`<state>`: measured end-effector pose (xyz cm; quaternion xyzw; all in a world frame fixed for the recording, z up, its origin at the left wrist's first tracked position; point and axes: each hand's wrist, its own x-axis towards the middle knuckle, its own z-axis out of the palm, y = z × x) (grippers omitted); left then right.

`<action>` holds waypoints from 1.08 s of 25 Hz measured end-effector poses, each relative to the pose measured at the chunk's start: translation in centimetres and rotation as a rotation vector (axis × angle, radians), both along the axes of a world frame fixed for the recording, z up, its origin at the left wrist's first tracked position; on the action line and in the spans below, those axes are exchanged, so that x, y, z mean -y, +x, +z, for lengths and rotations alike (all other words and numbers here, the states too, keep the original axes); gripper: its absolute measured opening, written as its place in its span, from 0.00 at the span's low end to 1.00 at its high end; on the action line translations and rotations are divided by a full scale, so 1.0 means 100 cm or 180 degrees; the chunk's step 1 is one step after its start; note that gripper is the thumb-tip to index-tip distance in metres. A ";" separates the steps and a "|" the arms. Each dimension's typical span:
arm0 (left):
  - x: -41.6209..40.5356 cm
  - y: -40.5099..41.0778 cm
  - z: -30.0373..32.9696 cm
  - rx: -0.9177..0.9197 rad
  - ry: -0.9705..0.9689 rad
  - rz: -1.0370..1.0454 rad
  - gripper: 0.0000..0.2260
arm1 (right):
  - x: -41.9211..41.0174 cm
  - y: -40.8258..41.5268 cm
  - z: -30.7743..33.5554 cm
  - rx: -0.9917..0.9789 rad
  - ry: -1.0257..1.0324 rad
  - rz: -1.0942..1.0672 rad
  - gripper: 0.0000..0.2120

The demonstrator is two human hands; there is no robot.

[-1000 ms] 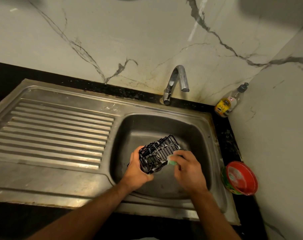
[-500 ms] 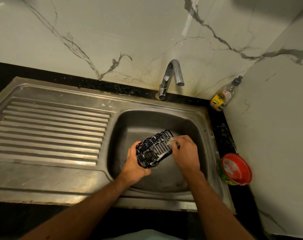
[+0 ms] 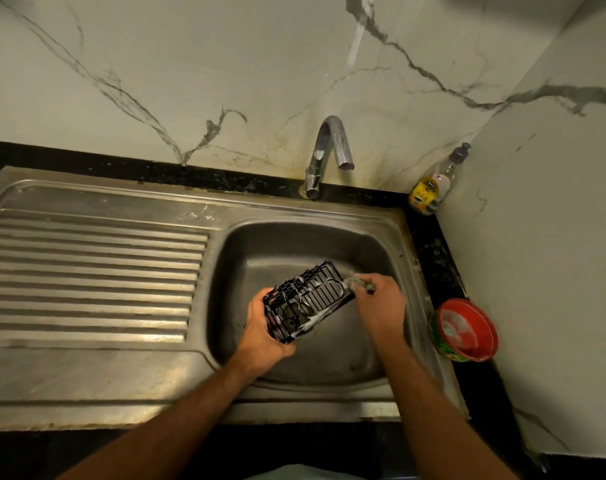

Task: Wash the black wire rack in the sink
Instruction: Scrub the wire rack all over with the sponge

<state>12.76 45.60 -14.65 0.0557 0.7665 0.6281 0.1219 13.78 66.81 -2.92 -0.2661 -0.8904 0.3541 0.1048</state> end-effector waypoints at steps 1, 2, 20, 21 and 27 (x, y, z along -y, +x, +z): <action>0.001 0.001 -0.001 -0.0025 -0.0044 -0.0087 0.47 | -0.007 -0.006 -0.003 0.0237 -0.0465 -0.0145 0.08; 0.002 0.001 -0.001 -0.0033 -0.0083 -0.0185 0.47 | -0.012 -0.010 -0.006 0.0381 -0.1040 -0.0174 0.09; 0.015 -0.028 0.037 -0.0043 -0.0893 -0.0957 0.57 | 0.063 -0.001 0.037 0.0523 -0.0064 0.0735 0.07; 0.018 -0.025 0.036 -0.0132 -0.0970 -0.0950 0.54 | 0.071 0.003 0.035 0.0544 -0.0043 0.0816 0.08; 0.031 -0.012 0.037 -0.0162 -0.1306 -0.0796 0.43 | 0.095 0.015 0.032 0.0814 0.0593 0.1597 0.08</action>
